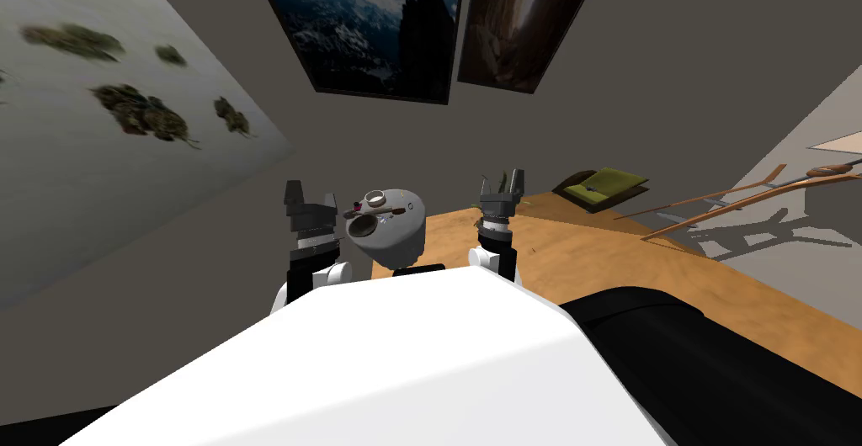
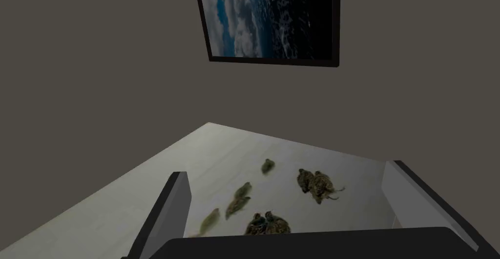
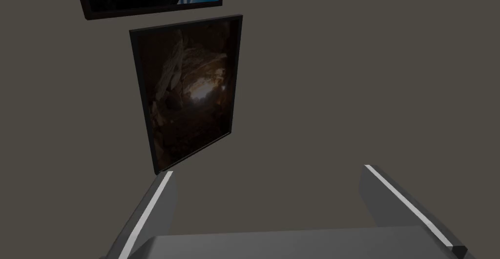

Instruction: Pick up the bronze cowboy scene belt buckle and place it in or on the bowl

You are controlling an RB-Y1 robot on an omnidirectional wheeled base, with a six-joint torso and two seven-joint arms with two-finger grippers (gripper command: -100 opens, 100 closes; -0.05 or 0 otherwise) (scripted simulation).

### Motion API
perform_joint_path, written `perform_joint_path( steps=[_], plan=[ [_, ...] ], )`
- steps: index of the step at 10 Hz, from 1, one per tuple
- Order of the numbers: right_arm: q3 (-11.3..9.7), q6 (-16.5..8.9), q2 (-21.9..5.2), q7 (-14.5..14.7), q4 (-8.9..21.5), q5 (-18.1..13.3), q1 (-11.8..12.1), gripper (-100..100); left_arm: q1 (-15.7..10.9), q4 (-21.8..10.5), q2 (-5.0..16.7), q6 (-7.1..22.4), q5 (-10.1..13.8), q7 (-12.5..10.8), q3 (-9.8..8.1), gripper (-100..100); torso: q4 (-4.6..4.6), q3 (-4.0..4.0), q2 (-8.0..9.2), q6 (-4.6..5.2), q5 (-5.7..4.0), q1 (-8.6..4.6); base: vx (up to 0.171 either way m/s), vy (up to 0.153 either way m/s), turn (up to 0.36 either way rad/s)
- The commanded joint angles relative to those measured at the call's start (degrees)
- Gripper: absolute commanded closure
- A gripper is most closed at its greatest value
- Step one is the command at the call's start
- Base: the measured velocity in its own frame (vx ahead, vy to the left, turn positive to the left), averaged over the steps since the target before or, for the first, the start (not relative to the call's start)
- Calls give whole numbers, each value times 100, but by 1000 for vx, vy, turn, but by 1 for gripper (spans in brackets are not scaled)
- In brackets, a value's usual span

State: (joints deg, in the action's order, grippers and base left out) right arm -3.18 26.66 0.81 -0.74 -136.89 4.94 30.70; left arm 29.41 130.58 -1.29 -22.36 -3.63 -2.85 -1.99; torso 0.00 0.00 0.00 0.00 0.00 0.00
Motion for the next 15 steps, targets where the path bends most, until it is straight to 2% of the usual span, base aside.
perform_joint_path(
  steps=[1,5,6,8,9,11,14,15],
  plan=[
    [0,0,0,0,0,0,0,0,-25,-33,268,170,-5,68,-39,-100,0,0,0,0,0,0,23,-88,1],
    [-2,0,2,0,0,0,0,0,-116,-163,712,768,-7,301,-175,-100,-3,-7,-13,1,-22,-97,45,-226,15],
    [-2,0,2,0,0,0,1,0,-116,-163,712,768,-7,301,-175,-100,-5,-13,-22,1,-22,-99,47,-175,15],
    [-1,0,2,0,0,0,0,0,-179,-268,895,1127,5,468,-281,-100,-3,-7,-11,1,-15,-64,12,-202,13],
    [-2,0,2,0,0,0,0,0,-179,-268,895,1208,5,468,-281,-100,-2,-5,-8,1,-19,-90,12,-205,22],
    [-2,0,2,0,0,0,0,0,-248,-401,1067,1588,36,661,-411,-100,-1,-2,-4,1,-19,-84,28,-242,19],
    [-2,0,2,0,-1,0,0,0,-283,-480,1152,2018,61,765,-484,-100,-5,-11,-18,0,-21,-89,39,-208,20],
    [-1,0,1,0,-1,0,0,0,-319,-570,1235,2174,93,873,-561,-100,-3,-8,-13,0,-18,-67,25,-177,19]
  ],
)
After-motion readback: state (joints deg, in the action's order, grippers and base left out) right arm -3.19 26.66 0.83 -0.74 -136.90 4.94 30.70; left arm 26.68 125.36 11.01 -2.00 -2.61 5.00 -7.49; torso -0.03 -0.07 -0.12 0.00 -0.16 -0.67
